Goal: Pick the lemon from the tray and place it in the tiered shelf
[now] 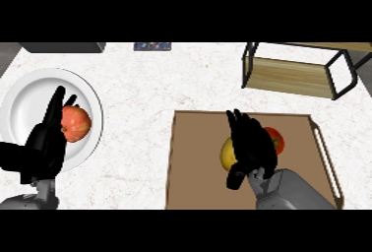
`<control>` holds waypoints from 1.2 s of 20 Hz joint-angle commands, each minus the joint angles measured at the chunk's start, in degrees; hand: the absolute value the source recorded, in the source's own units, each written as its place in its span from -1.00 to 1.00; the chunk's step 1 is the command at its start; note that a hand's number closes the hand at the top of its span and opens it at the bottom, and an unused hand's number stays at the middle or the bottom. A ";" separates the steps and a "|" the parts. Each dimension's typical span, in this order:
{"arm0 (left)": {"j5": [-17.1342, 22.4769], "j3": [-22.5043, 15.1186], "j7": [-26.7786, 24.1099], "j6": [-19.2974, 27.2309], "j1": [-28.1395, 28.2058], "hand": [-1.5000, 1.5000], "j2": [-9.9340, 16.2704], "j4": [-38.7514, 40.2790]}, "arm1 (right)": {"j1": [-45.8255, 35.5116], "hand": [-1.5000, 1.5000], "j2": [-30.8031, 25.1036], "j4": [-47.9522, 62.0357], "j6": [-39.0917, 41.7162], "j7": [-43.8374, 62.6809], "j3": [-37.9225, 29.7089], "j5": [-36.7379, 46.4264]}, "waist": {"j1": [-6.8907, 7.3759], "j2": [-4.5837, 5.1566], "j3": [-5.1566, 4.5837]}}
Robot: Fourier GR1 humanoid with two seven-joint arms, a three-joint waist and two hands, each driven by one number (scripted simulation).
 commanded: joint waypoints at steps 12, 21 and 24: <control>-1.35 3.90 -0.05 -3.22 -3.11 0.00 -1.75 3.30 | 0.47 1.00 5.74 15.95 2.20 -10.69 -2.14 8.91 | 0.17 0.17 0.01; -0.86 6.24 2.33 -5.46 -2.23 0.00 -1.45 0.42 | 1.67 1.00 4.59 16.86 -1.48 -14.48 -9.19 13.77 | 0.16 0.14 0.02; -3.36 4.60 -1.71 -4.37 -2.04 0.00 -4.22 4.58 | 0.80 1.00 4.66 13.43 1.19 -11.69 -13.16 12.53 | -0.06 0.10 0.00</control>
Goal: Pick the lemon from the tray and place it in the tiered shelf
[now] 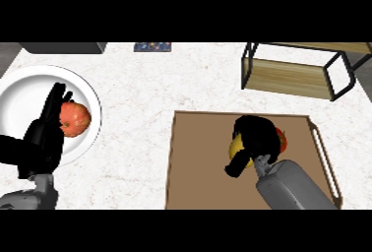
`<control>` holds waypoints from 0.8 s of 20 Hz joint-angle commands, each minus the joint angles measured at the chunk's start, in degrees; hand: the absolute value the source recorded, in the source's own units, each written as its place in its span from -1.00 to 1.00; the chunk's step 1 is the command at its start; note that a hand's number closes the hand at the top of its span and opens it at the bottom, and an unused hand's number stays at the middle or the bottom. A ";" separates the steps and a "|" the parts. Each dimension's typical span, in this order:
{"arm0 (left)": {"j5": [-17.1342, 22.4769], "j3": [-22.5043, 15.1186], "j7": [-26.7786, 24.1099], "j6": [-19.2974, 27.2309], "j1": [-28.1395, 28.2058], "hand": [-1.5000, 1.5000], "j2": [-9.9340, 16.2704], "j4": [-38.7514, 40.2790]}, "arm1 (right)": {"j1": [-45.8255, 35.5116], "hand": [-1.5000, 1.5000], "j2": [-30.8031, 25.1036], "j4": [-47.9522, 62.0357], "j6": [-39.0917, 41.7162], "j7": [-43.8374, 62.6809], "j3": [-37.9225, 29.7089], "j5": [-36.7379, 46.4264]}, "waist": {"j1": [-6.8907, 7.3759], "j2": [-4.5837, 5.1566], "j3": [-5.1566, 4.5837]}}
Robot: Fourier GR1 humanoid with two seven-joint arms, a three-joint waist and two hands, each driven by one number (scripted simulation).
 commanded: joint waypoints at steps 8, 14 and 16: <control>-0.99 0.45 0.29 -1.32 2.86 0.00 -1.01 -1.66 | 4.34 1.00 -0.20 -12.60 0.06 -1.59 -10.50 -5.09 | -0.40 0.48 0.33; -2.83 -1.32 0.78 0.85 2.33 0.00 -2.90 -3.15 | -3.71 1.00 6.13 -25.03 -5.18 8.22 -15.40 -3.77 | -0.64 0.10 0.32; -0.58 2.18 0.27 -1.48 -0.59 0.00 -0.52 1.13 | -6.32 1.00 6.03 -28.17 -3.51 12.38 -17.65 -3.39 | -0.87 0.40 0.27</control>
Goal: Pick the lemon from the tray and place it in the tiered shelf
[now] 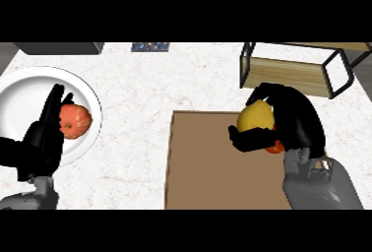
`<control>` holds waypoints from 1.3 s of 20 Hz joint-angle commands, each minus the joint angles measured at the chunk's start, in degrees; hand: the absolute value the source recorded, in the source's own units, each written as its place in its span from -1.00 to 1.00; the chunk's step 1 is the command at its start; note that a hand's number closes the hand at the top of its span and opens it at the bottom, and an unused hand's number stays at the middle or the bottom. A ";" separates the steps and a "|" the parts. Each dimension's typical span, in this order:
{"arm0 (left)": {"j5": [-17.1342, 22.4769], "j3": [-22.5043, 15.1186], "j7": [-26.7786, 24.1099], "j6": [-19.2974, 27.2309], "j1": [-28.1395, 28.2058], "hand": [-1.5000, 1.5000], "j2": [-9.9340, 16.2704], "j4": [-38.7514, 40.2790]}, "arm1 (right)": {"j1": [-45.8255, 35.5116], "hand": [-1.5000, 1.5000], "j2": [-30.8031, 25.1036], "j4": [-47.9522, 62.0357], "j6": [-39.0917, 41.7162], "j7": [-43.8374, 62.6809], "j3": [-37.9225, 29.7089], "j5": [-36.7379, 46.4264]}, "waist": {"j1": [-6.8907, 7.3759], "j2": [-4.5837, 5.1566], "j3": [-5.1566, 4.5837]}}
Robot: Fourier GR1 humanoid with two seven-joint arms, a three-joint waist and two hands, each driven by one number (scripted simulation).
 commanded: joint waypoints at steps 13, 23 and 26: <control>-1.95 -0.46 -1.49 -0.50 2.43 0.00 -2.09 -0.68 | -9.77 1.00 -7.69 -9.10 5.71 7.40 -17.39 2.26 | 0.63 0.27 0.04; -4.93 -2.02 -4.72 0.59 0.45 0.00 -5.44 3.26 | -18.25 1.00 -10.60 13.86 -5.48 -5.32 -24.83 3.97 | 1.18 0.51 0.03; -2.56 -0.26 1.00 -1.28 0.96 0.00 -3.33 -2.76 | -16.71 1.00 -10.67 18.57 -9.68 -9.67 -26.00 3.92 | 1.11 0.39 0.06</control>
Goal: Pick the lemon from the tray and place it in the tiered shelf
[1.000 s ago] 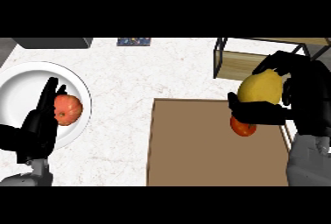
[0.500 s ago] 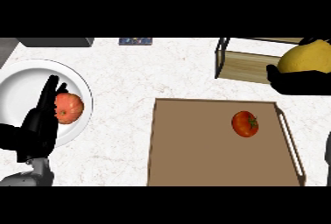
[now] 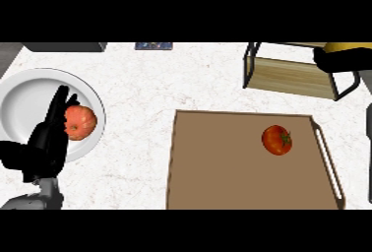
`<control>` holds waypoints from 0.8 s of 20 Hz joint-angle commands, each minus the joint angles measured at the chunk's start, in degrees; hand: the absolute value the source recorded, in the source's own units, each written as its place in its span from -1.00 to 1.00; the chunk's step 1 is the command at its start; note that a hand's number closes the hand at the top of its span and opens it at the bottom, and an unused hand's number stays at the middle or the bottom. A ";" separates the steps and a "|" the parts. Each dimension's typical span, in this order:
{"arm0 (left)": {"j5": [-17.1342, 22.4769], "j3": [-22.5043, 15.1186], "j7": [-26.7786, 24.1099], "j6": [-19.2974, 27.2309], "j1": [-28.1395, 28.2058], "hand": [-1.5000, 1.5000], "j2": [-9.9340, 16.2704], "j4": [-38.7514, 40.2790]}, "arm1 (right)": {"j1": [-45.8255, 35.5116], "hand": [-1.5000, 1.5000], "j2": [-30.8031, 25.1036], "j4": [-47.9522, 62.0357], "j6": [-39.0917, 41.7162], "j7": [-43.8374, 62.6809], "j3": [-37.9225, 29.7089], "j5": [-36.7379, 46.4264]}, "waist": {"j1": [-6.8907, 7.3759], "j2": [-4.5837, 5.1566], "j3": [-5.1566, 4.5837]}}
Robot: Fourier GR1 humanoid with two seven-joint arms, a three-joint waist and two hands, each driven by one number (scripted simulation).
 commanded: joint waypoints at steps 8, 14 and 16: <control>-0.92 0.72 -1.27 -0.36 -0.95 0.00 -1.39 1.41 | -5.29 1.00 -1.72 25.94 -17.55 -18.68 -4.78 -0.28 | 0.10 0.07 0.01; -3.02 -1.60 2.84 0.51 -0.40 0.00 -2.47 -2.52 | -10.42 1.00 -2.83 40.68 -22.00 -25.01 -5.09 0.21 | 0.57 0.17 0.04; -0.36 1.94 1.56 -1.73 -2.13 0.00 -0.47 0.59 | -12.89 1.00 -3.69 44.92 -24.06 -26.30 -6.68 -0.47 | 0.59 0.23 0.03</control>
